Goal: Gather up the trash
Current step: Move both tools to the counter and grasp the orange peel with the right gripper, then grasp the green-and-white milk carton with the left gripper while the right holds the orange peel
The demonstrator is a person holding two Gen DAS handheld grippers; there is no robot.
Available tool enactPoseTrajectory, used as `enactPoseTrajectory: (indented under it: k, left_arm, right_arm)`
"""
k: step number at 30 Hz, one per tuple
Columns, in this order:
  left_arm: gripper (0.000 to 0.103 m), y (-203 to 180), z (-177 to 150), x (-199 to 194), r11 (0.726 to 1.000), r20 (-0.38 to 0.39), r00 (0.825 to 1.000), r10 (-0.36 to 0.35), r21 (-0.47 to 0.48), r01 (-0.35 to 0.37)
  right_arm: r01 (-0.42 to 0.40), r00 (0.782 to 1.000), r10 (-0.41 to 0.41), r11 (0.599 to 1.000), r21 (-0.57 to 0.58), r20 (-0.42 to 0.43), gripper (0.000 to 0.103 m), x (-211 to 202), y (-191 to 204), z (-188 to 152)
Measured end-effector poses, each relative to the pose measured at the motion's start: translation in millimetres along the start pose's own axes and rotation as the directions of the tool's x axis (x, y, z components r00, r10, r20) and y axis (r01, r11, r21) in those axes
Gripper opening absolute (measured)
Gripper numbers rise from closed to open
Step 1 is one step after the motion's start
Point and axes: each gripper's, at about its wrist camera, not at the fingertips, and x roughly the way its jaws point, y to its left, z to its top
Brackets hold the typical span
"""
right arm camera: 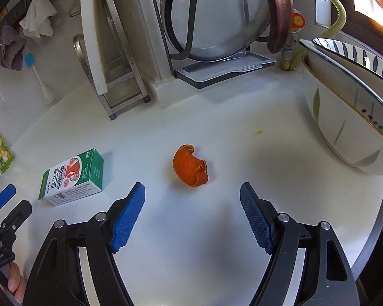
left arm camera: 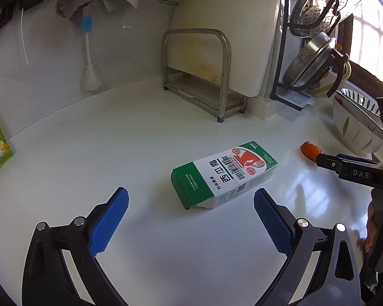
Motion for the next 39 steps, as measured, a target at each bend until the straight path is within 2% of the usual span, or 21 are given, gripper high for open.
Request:
enactPoseTrajectory:
  k: [9, 12, 15, 16, 17, 23, 28, 33, 39]
  left_arm:
    - [0.097, -3.4, -0.8, 2.6, 1.000, -0.007, 1.000, -0.003, 0.009, 0.003]
    - [0.097, -3.7, -0.8, 3.0, 1.000, -0.008, 1.000, -0.005, 0.008, 0.005]
    - [0.097, -3.3, -0.9, 4.0, 1.000, -0.011, 1.000, -0.008, 0.008, 0.008]
    - [0.097, -2.9, -1.1, 3.9, 1.000, -0.012, 1.000, -0.010, 0.009, 0.010]
    - [0.097, -2.9, -1.0, 4.1, 1.000, -0.013, 1.000, -0.015, 0.012, 0.015]
    - [0.097, 0.1, 3.5, 6.0, 0.998, -0.009, 0.999, -0.039, 0.045, 0.039]
    - [0.097, 2.5, 6.5, 14.7, 0.994, -0.032, 0.997, -0.067, 0.080, 0.070]
    - [0.097, -1.7, 8.4, 20.9, 0.977, -0.058, 0.989, -0.133, 0.158, 0.141]
    - [0.097, -9.9, 14.7, 33.3, 0.952, -0.067, 0.986, -0.155, 0.257, 0.167]
  right_arm:
    - [0.078, 0.997, -0.078, 0.995, -0.055, -0.001, 0.073, 19.0, 10.5, 15.4]
    - [0.088, 0.996, -0.089, 0.993, -0.077, -0.010, 0.060, 24.3, 15.6, 17.7]
    - [0.075, 0.996, -0.078, 0.993, -0.090, -0.035, 0.041, 29.6, 18.2, 17.2]
    - [0.082, 0.996, -0.086, 0.992, -0.099, -0.034, 0.031, 29.9, 19.8, 16.3]
    - [0.085, 0.996, -0.088, 0.991, -0.106, -0.027, 0.028, 28.5, 21.1, 15.6]
    - [-0.005, 1.000, 0.006, 0.999, -0.044, 0.008, 0.025, 5.2, 13.9, 6.8]
    - [-0.075, 0.997, 0.074, 0.997, 0.020, 0.025, 0.024, -22.0, 2.3, -14.8]
    - [-0.135, 0.990, 0.132, 0.987, 0.081, 0.044, 0.024, -49.0, -7.8, -37.8]
    - [-0.194, 0.981, 0.190, 0.976, 0.102, 0.044, 0.024, -64.7, -2.5, -55.4]
